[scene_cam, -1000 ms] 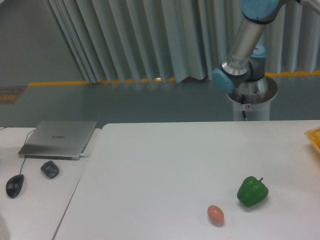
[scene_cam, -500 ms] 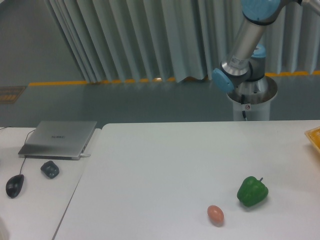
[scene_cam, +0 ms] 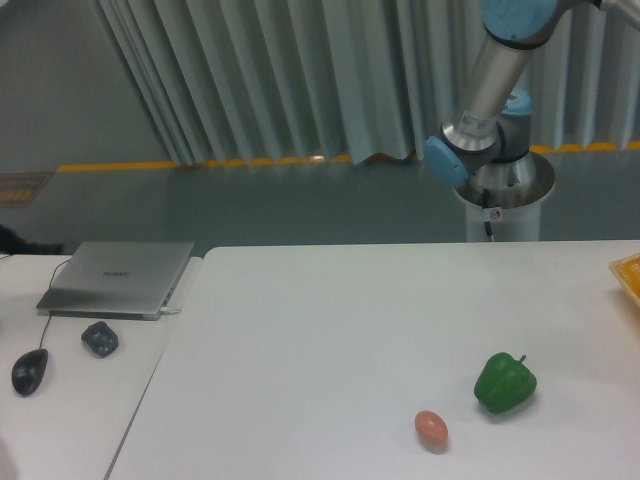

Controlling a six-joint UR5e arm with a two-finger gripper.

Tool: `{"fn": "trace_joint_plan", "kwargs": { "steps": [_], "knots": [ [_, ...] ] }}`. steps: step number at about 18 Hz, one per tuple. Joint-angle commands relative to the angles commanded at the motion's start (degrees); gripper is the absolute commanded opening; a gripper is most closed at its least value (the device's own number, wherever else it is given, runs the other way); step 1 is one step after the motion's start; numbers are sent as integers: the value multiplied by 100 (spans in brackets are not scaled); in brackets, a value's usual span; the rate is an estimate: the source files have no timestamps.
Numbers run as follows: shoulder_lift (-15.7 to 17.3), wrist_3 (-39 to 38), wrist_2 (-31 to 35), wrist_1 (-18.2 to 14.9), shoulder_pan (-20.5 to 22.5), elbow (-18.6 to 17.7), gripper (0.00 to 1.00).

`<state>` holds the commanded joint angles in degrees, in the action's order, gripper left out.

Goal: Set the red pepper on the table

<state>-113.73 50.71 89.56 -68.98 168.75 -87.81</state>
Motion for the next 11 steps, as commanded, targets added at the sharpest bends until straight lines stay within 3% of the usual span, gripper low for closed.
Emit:
{"fn": "trace_joint_plan", "kwargs": {
  "steps": [5, 11],
  "knots": [
    [167, 131, 0, -536, -158, 308, 50],
    [536, 1010, 0, -933, -500, 361, 51]
  ]
}}
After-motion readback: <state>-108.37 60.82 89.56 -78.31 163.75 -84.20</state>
